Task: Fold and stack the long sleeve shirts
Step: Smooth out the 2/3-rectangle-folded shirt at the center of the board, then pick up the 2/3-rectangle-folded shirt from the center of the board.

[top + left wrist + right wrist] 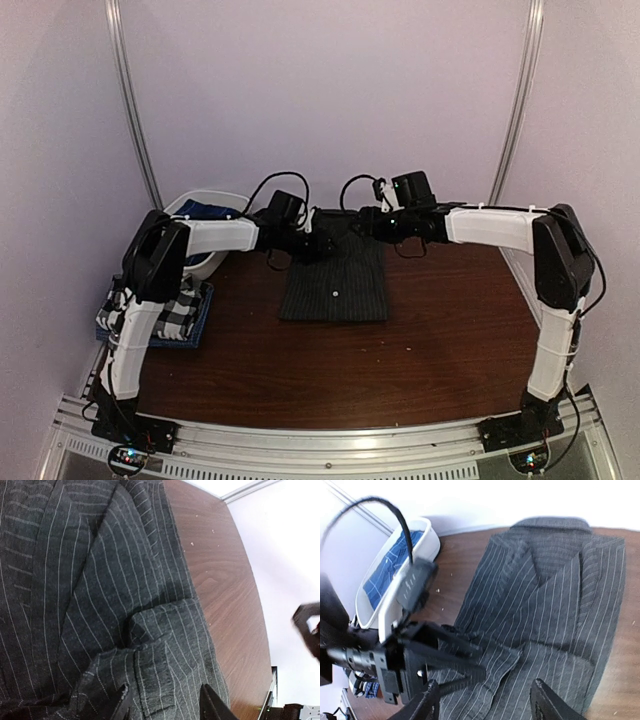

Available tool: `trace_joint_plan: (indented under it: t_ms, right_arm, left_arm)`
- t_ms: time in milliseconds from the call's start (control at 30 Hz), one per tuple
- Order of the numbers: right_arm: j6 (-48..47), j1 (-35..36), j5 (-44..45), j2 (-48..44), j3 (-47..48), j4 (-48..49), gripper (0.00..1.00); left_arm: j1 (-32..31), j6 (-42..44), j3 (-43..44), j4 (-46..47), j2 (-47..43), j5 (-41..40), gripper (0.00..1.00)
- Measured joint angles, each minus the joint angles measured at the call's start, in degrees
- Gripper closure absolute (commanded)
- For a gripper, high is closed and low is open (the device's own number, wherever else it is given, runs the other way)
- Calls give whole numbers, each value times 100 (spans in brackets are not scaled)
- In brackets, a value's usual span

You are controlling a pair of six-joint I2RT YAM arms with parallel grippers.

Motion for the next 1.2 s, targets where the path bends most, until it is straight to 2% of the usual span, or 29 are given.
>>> trace_joint_plan:
  t_ms: [100, 200, 267, 400, 567, 767, 967, 1100, 1200]
  right_arm:
    - [-74, 166, -133, 0, -284, 9, 40]
    - [-94, 310, -273, 57, -409, 9, 48]
    - [-107, 417, -367, 133, -400, 61, 53]
    - [-142, 560, -573, 396, -227, 162, 71]
    - [-129, 625, -824, 1058, 323, 251, 75]
    - [-297, 627, -831, 1937, 1274, -66, 68]
    - [-479, 627, -437, 2734, 2258, -726, 47]
    - [-490, 638, -195, 2865, 2549, -1027, 42]
    - [-505, 656, -20, 2865, 2645, -1217, 39]
  left_arm:
    - [61, 39, 98, 28, -52, 4, 43]
    - [188, 63, 85, 13, -232, -26, 45]
    - [295, 61, -55, 57, -466, -76, 48]
    - [509, -15, -704, 251, -1113, -70, 58]
    - [675, -146, -1523, 577, -1558, -55, 67]
    - [769, -295, -2817, 817, -1843, -28, 66]
    - [769, -321, -4293, 879, -2647, -31, 57]
    - [769, -317, -4977, 914, -3220, -44, 55]
    - [719, -315, -5156, 942, -3305, -44, 55]
